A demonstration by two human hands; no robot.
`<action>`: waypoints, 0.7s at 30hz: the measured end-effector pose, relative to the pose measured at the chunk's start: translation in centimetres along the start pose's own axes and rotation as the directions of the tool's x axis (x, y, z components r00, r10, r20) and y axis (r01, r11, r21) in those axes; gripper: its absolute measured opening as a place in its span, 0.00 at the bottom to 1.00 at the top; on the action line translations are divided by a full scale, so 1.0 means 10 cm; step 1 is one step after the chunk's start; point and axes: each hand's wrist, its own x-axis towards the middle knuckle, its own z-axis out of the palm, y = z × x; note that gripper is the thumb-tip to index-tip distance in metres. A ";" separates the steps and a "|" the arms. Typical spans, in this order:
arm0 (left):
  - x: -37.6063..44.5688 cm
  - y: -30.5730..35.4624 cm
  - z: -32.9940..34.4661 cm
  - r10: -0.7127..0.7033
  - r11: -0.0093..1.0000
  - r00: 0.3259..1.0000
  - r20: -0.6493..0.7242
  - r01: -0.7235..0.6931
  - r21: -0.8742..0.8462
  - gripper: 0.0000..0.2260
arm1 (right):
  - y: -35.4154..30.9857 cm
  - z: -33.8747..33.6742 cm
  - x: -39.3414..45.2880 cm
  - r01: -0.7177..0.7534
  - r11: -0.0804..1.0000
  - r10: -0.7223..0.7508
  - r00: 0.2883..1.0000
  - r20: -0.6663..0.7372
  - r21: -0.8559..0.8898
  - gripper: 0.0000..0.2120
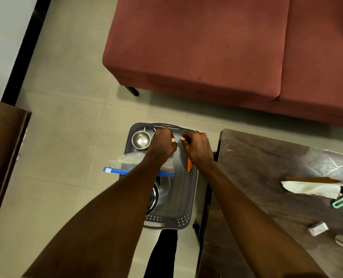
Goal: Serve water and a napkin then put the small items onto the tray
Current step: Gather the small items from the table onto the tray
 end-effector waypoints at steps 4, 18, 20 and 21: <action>0.06 -0.01 0.05 0.036 0.997 0.999 0.021 -0.037 0.072 0.05 | -0.01 0.05 0.01 0.016 0.998 -0.017 1.000 -0.007 -0.055 0.05; 0.15 0.12 -0.04 0.186 0.903 0.983 -0.002 -0.170 0.394 0.10 | 0.07 0.24 0.08 -0.076 0.996 0.077 0.996 -0.050 0.036 0.06; 0.15 0.15 -0.05 0.179 0.861 0.984 -0.010 -0.152 0.485 0.10 | 0.08 0.25 0.07 -0.071 0.997 0.073 0.996 -0.047 0.033 0.06; 0.16 0.16 -0.05 0.176 0.840 0.984 -0.005 -0.147 0.521 0.11 | 0.09 0.26 0.07 -0.068 0.997 0.069 0.997 -0.042 0.023 0.06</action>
